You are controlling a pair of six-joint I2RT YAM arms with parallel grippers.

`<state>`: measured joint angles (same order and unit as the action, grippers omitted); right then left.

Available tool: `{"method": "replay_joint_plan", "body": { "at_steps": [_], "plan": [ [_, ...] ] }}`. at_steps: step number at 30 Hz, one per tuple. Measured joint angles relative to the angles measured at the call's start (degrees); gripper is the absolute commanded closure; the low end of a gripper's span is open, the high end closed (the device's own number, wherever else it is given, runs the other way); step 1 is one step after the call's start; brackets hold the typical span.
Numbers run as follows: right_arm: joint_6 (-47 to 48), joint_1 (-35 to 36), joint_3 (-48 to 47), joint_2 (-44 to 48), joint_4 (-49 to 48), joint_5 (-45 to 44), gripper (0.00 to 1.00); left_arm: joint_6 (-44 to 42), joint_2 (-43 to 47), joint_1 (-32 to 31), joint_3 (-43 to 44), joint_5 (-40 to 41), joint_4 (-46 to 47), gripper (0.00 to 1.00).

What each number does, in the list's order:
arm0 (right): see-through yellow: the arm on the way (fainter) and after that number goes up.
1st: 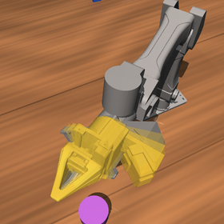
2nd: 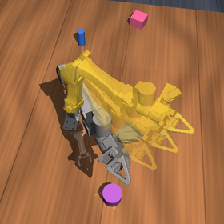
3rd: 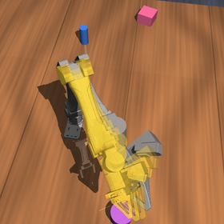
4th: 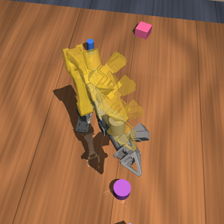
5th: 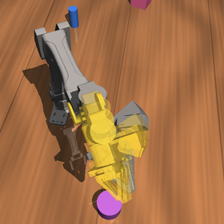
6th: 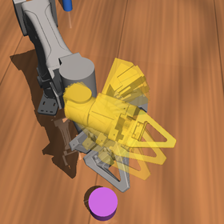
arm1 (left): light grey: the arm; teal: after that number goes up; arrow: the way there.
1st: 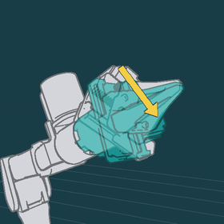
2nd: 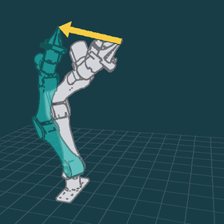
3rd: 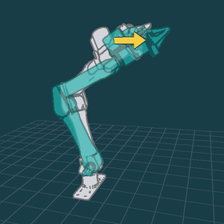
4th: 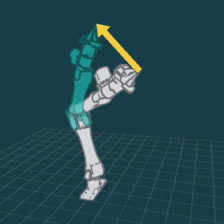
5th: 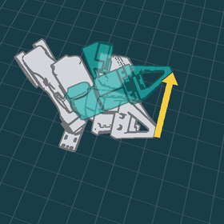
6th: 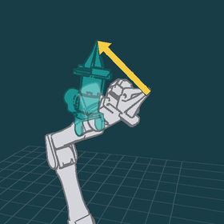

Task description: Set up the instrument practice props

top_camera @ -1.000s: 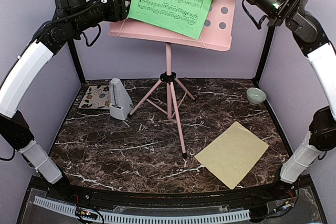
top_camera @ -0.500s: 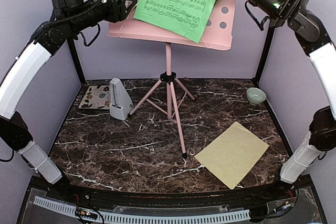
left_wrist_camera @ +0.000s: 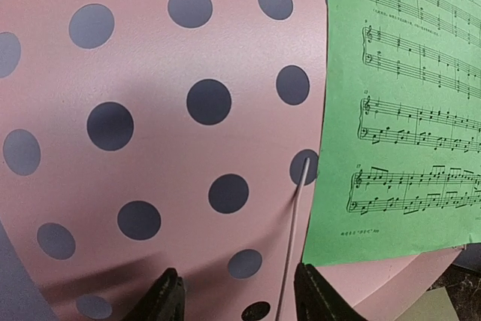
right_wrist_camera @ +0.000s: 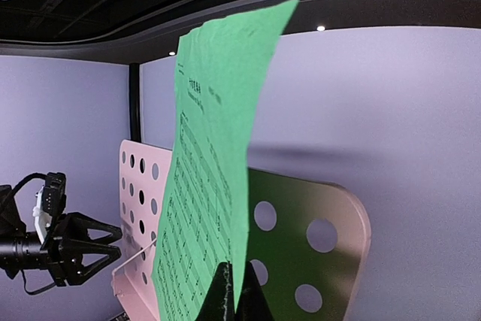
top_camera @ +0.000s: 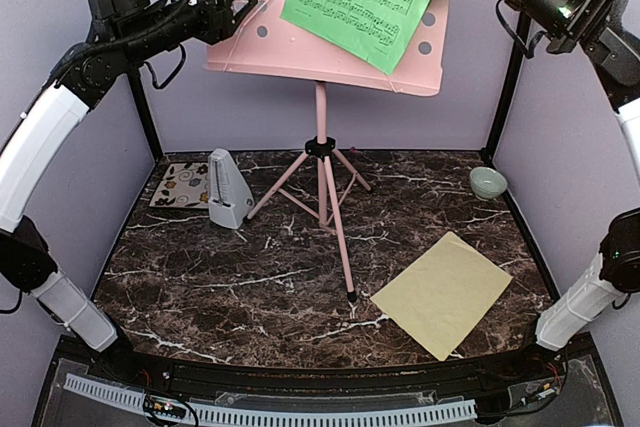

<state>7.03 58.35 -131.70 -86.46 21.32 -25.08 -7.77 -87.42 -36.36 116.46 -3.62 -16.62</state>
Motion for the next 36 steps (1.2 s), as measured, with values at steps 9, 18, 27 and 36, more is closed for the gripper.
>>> {"method": "replay_joint_plan", "body": {
  "at_steps": [9,18,27,36],
  "plan": [
    [0.0,0.0,0.0,-1.5,0.6,0.6,1.00,-0.6,-3.1,-0.2,1.6,-1.9,-0.3,0.50],
    [1.3,0.5,0.0,-1.5,0.8,-4.2,1.00,-1.7,-4.4,-0.3,2.8,-1.0,-2.4,0.85],
    [3.3,0.6,1.0,-1.2,-0.4,-10.0,1.00,-4.2,1.2,-0.7,-7.5,-2.1,4.8,1.00],
    [3.7,1.2,3.3,-1.0,-1.8,-11.0,1.00,-7.6,7.4,-0.4,-18.8,-6.1,16.0,1.00]
  ]
}}
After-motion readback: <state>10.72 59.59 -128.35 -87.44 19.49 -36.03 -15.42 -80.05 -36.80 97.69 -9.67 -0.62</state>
